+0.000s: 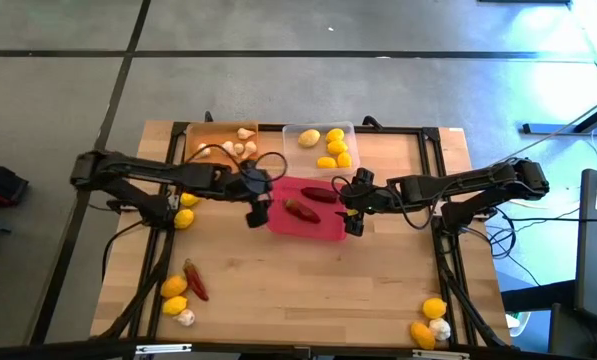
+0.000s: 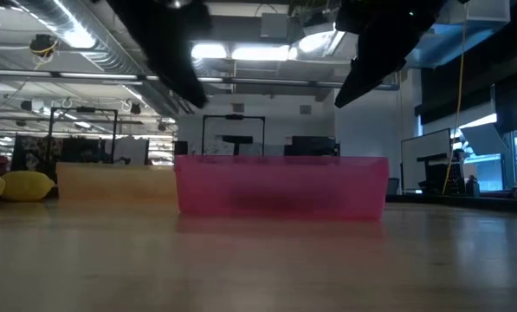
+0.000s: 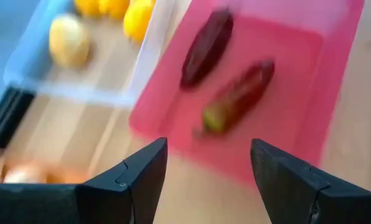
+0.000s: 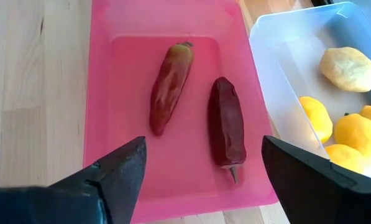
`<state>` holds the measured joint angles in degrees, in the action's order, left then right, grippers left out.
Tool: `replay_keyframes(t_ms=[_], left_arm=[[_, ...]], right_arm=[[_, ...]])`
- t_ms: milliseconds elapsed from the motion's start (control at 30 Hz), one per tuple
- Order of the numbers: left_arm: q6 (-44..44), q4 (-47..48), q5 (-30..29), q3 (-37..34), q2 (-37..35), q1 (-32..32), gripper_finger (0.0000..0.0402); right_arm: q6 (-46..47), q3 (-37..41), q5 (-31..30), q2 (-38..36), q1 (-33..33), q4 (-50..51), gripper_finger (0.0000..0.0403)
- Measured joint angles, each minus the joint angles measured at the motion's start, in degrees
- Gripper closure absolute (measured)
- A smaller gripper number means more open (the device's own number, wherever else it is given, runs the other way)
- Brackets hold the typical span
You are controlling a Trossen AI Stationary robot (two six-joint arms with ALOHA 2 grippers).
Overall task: Sort produce into baskets
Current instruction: Put the yellow lemon in the transparent bin
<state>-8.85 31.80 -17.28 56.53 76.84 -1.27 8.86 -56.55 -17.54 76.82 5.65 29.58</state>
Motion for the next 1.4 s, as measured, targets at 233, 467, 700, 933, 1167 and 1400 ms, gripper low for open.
replay_keyframes(t_ms=[233,467,700,933,1167,1400], left_arm=[[-11.2,19.0,-2.7,0.0,-6.4,0.3,0.0176],[-22.7,33.8,-12.9,-1.2,-6.5,-1.8,0.0176],[-23.1,33.3,-12.4,-6.9,-6.2,-6.4,0.0176],[-24.9,34.0,-4.5,-10.5,-6.2,-13.8,0.0177],[-22.5,36.3,-0.6,-12.2,-5.5,-20.3,0.0177],[-18.6,40.1,0.7,-12.2,0.2,-23.2,0.0176]], right_arm=[[0.1,0.0,0.0,0.0,0.0,-0.2,0.0093],[0.1,0.0,0.0,0.0,0.0,-0.7,0.0093],[0.0,0.0,0.0,0.0,0.0,-1.5,0.0093],[-0.1,0.0,0.0,0.0,0.0,-1.7,0.0093],[-0.3,0.0,0.0,0.0,0.0,-2.6,0.0093],[-0.6,0.0,0.0,0.0,0.0,-2.9,0.0093]])
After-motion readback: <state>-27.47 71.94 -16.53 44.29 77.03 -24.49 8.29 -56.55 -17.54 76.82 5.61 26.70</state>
